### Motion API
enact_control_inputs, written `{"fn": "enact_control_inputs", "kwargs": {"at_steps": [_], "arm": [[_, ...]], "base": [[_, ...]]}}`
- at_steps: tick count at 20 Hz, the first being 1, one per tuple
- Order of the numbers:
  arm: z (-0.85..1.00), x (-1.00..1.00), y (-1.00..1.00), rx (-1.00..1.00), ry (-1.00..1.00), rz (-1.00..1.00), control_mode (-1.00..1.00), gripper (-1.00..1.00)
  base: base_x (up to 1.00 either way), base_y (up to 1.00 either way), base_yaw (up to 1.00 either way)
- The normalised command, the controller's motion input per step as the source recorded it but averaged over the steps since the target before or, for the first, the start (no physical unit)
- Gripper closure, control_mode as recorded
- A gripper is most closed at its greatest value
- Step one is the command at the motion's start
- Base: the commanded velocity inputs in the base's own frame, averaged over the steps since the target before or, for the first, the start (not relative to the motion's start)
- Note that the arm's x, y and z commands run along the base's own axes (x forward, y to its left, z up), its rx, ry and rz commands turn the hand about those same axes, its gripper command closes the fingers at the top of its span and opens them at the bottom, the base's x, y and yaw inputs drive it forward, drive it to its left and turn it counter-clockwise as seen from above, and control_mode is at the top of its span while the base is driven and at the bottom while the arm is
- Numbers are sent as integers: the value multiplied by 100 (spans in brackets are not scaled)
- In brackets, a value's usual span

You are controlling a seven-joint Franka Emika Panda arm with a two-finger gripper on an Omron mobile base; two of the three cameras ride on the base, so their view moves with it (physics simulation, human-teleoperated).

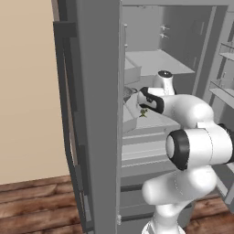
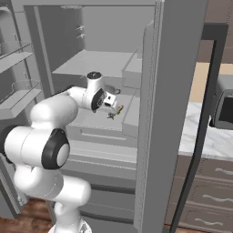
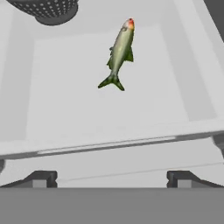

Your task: Take the fish from the fridge and place it on the digital scale on the counter by the fridge. Wait a few seconds for a reading, then move it to the plate on the dining counter.

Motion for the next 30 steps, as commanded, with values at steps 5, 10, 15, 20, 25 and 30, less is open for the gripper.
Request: {"fn": "enact_control_inputs", "kwargs": {"at_steps": [5, 10, 15, 20, 25, 30], "arm": [[-11, 6, -3, -1, 7, 6, -100, -100], [-14, 17, -4, 0, 5, 5, -100, -100], [-28, 11, 10, 0, 0, 0, -100, -100], [-1, 7, -6, 0, -1, 2, -100, -100], [-1, 36, 0, -1, 3, 4, -100, -100], [0, 58, 0, 0, 0, 4, -100, -100]], "base": [[0, 0, 0], [0, 0, 0], [0, 0, 0], [0, 0, 0], [0, 0, 0], [0, 0, 0]]}}
